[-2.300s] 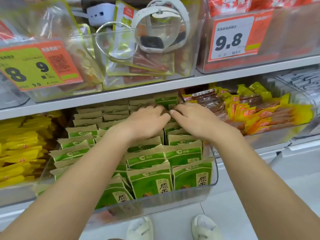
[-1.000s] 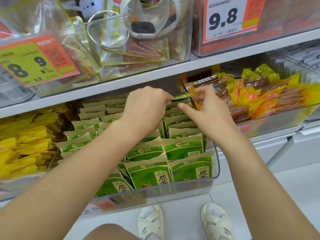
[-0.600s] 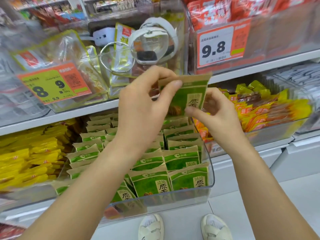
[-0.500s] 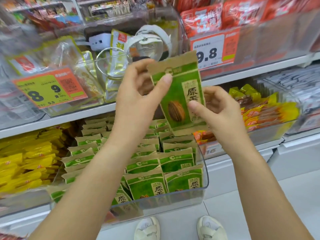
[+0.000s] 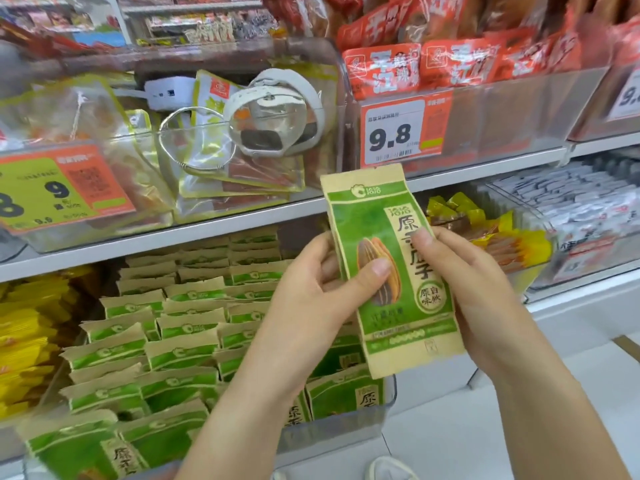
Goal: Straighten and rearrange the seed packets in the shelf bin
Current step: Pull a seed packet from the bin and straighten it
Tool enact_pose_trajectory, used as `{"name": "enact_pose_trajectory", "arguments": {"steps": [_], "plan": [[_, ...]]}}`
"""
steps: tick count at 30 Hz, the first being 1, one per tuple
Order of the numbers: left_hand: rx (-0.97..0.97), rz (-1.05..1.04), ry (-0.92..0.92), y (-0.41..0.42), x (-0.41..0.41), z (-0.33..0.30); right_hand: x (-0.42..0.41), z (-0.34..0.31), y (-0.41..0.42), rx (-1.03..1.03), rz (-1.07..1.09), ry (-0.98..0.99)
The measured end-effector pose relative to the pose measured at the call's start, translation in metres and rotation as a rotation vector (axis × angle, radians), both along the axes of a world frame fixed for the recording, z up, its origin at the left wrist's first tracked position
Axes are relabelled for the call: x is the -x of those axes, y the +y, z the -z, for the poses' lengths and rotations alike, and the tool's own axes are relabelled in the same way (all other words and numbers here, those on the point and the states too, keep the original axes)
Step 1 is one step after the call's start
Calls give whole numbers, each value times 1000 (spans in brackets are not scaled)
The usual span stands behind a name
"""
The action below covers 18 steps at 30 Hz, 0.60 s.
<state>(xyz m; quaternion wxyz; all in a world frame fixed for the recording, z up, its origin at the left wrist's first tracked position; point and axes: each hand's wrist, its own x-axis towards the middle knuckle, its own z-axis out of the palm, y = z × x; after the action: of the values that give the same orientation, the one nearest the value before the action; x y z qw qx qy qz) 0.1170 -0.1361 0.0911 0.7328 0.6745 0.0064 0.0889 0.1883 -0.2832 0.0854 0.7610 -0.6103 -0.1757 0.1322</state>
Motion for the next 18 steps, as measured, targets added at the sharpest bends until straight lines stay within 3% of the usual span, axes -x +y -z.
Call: {"name": "enact_pose_trajectory", "arguments": {"steps": [6,10,15,18], "plan": [[-54,-63,-30,6,10,12,16,12,0,29,70,-25],[19,-287,-87,6,15,26,19,27,15,41,101,-14],[-291,-497,-245,16,16,37,24,22,39,-93,103,-6],[-285,-463,-195,19,18,40,27,18,46,-106,88,-22]]}}
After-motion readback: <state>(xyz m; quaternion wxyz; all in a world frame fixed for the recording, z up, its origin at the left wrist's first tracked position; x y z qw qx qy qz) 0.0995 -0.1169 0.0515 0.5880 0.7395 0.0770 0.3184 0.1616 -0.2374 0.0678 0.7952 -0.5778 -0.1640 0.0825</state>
